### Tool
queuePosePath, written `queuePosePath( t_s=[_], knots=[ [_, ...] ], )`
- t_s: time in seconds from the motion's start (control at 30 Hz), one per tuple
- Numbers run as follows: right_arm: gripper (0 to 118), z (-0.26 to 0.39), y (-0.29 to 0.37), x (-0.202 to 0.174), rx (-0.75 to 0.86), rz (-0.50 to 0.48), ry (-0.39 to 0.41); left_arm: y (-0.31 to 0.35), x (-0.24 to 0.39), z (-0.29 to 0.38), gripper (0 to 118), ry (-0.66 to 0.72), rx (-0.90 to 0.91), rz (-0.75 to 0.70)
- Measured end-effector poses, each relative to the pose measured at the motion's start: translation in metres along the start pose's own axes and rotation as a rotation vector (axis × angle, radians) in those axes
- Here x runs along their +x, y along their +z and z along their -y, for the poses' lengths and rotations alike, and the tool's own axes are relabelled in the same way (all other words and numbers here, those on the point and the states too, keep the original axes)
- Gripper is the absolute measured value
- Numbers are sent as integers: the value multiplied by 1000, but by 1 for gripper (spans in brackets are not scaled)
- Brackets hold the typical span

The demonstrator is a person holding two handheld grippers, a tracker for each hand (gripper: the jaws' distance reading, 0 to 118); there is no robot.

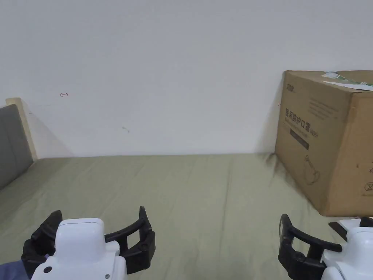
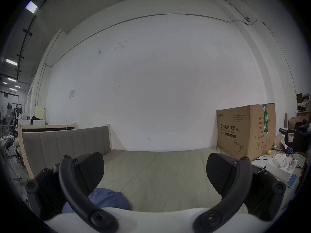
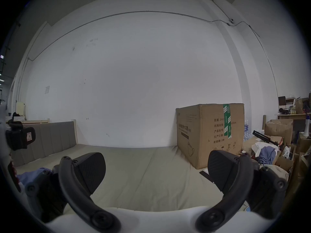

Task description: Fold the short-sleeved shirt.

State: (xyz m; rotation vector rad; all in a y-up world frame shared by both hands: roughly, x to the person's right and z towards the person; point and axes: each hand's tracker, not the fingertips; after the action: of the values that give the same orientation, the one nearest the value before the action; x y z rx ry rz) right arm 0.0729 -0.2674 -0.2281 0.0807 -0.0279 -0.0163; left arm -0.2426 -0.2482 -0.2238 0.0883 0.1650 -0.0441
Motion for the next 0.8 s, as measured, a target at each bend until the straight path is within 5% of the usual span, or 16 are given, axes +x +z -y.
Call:
queuePosePath(
  t_s=[0.8],
  knots=[
    [118,-3,4,4,11,-2,63,-5,3,1,118,-16,-82,63]
  ],
)
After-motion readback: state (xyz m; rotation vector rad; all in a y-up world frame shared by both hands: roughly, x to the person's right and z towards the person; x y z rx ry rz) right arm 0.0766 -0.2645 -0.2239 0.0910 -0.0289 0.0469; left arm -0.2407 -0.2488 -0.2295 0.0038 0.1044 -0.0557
